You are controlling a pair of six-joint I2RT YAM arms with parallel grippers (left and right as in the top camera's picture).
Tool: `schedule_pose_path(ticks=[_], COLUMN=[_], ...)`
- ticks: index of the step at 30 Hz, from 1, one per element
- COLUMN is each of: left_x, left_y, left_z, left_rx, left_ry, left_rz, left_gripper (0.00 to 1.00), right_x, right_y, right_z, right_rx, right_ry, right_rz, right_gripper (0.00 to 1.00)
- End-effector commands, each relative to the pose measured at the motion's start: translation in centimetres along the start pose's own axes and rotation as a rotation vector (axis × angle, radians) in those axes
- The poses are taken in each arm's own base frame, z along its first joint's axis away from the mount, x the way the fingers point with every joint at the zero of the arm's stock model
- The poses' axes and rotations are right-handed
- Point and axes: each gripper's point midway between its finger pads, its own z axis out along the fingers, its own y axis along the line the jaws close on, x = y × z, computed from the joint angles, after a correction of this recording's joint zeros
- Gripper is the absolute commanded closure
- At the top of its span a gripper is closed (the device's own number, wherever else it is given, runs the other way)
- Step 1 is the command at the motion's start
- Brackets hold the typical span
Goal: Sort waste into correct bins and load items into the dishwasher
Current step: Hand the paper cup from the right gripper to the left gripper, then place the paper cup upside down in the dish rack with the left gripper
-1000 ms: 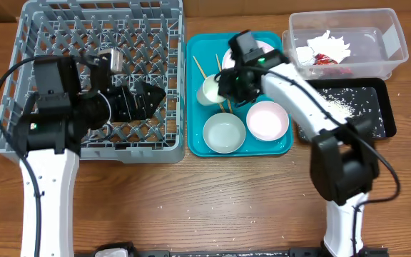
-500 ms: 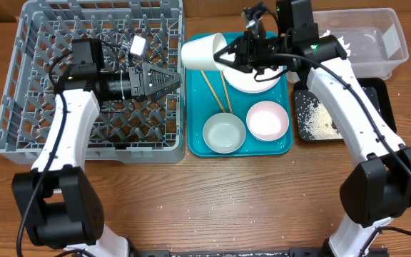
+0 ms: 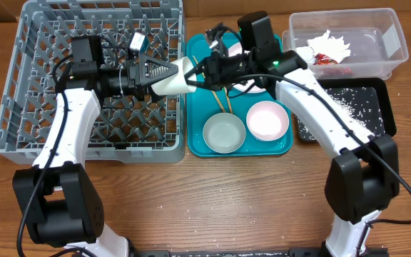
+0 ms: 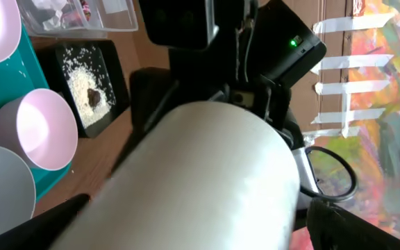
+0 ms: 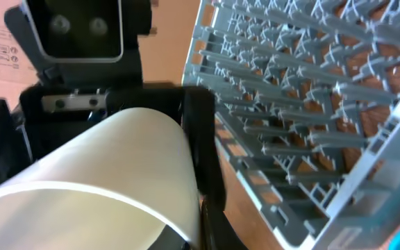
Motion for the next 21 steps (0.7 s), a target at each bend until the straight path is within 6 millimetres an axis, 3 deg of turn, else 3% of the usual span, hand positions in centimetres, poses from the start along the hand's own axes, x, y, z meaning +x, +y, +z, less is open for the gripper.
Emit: schedule_pose_path(ticks=[1,9,12,14,17,20,21], left_x=[-0.20,-0.21,-0.21,-0.21,-0.31,-0.64,-0.84], left_y=[-0.64,-0.64,-0.62,-0.63,-0.41,-0.35,-0.49], left_z=[-0.15,-0.16,-0.15,-0.15,-0.14,-0.20,-0.20], left_rx=[0.021,0.021,0.021,0.021,0.008,-0.002,-0.001], left_ry=[0.007,0.006,0.007,0.007,0.000,-0.007,-0.006], left_rz=[-0.007,-0.007,-0.007,-0.007,-0.007,0.025,0.055], left_gripper=[0.05,0.19,0.37,0.59,0.63,0.65,0.68], right_x=[-0.03,0.13,0.15,0.15,0.15,0.05,-0.09], right_y=[-1.39,-1.50,-1.50,-1.50,-1.50,-1.59,-1.75], right_z=[0.63,0.68,0.68,0.68,0.68,0.55,0.38], right_rx=[-0.010,-0.012,-0.012,-0.012,-0.012,-0.011,-0.006], right_ry=[0.016,0.023,0.024,0.024,0.024,0.021,0.015], right_rz=[0.060,0.068,0.069,0.070,0.069,0.060,0.057], right_gripper=[0.96,0.96,0.96,0.94,0.81,0.51,0.44])
